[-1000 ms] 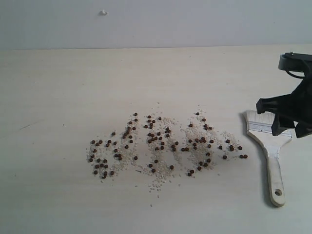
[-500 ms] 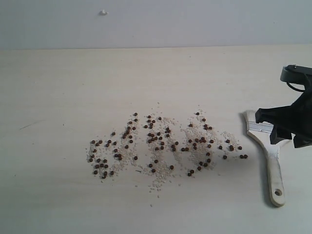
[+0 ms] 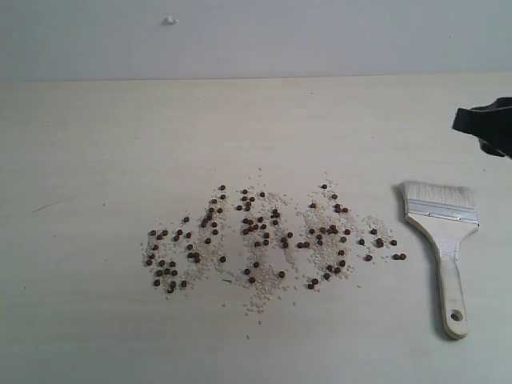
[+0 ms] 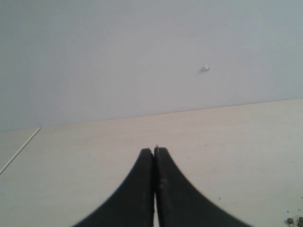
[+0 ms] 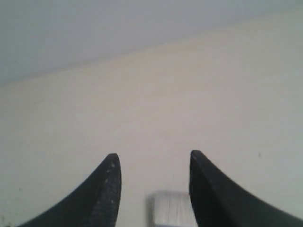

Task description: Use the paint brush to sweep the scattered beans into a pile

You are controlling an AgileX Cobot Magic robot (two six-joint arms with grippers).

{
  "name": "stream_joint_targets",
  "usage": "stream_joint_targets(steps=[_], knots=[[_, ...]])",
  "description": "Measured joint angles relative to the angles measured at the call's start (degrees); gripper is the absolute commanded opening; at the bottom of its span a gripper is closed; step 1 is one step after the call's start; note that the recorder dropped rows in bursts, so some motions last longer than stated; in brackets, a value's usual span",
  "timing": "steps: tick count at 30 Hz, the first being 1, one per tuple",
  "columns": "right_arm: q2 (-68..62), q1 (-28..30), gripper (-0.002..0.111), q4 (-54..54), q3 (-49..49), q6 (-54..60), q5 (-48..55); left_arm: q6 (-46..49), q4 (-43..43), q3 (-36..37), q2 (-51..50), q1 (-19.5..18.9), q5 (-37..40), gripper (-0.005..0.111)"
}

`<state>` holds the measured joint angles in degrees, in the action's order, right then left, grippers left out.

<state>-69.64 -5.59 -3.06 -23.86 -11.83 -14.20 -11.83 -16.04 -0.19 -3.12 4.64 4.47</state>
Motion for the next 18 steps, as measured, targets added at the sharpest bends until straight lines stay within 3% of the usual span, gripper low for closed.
stream_joint_targets(steps=[5,9,18], knots=[[9.9,0.0,0.043,0.3,9.2,-0.4,-14.0,0.0,0.0,0.0,0.0,0.0,0.0,0.0],[16.6,0.0,0.043,1.3,10.4,-4.8,-12.8,0.0,0.0,0.0,0.0,0.0,0.0,0.0],[26.3,0.0,0.042,7.3,10.4,-33.6,-9.5,0.0,0.0,0.0,0.0,0.0,0.0,0.0]])
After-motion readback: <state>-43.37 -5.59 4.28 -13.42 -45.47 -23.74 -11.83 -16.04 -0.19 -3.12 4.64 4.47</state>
